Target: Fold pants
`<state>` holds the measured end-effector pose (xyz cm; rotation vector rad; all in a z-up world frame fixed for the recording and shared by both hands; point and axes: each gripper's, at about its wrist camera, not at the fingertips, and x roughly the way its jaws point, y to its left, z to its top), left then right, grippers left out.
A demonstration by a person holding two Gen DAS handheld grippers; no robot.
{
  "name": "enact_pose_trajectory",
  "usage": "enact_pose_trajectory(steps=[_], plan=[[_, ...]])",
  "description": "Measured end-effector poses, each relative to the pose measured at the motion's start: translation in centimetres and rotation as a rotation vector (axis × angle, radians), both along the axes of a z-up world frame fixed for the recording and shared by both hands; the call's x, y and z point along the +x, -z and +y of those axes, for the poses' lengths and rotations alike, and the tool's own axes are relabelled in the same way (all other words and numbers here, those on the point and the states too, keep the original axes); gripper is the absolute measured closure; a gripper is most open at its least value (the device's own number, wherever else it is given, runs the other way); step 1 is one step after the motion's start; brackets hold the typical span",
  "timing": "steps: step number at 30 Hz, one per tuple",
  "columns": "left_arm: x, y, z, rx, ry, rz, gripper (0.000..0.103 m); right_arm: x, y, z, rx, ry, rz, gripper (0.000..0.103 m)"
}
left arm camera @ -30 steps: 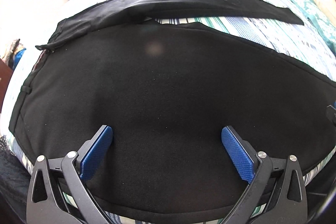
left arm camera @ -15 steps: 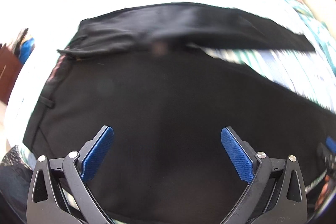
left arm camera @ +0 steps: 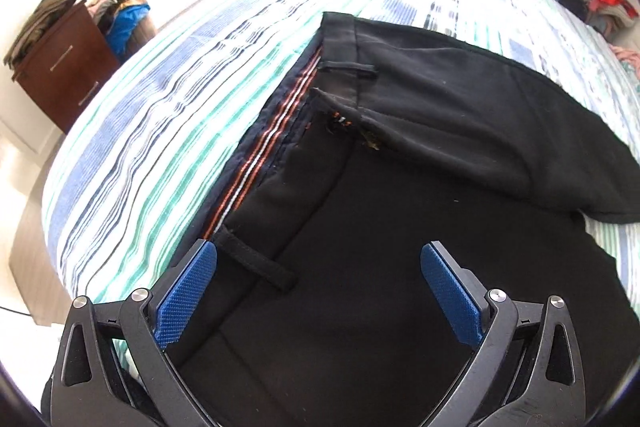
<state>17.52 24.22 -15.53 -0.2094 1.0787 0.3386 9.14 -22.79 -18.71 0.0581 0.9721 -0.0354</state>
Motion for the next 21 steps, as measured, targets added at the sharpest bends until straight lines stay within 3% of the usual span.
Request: enact_pose_trajectory(steps=[4, 7, 9, 14, 21], plan=[[0.2, -2.7, -3.9, -0.047, 0.117, -0.083, 0.001, 0.1, 0.0, -0.1, 0.003, 0.027, 0.004, 0.000], [2.1, -3.7, -7.8, -0.101, 0.198, -0.106, 0.001, -0.3, 0.2, 0.2, -0.027, 0.004, -0.027, 0.000], [3.6, -4.0, -10.1, -0.093, 0.240, -0.114, 0.001, -0.2, 0.2, 0.2, -0.030, -0.013, -0.033, 0.000], [6.2, -3.9, -12.5, -0.060, 0.266, -0.123, 0.001, 0.1, -1.0, -0.5, -0.021, -0.025, -0.017, 0.000], [10.5, -3.7, -11.6, -0.040, 0.237, -0.163, 0.001, -0.1, -4.9, -2.9, 0.038, 0.040, -0.172, 0.000]])
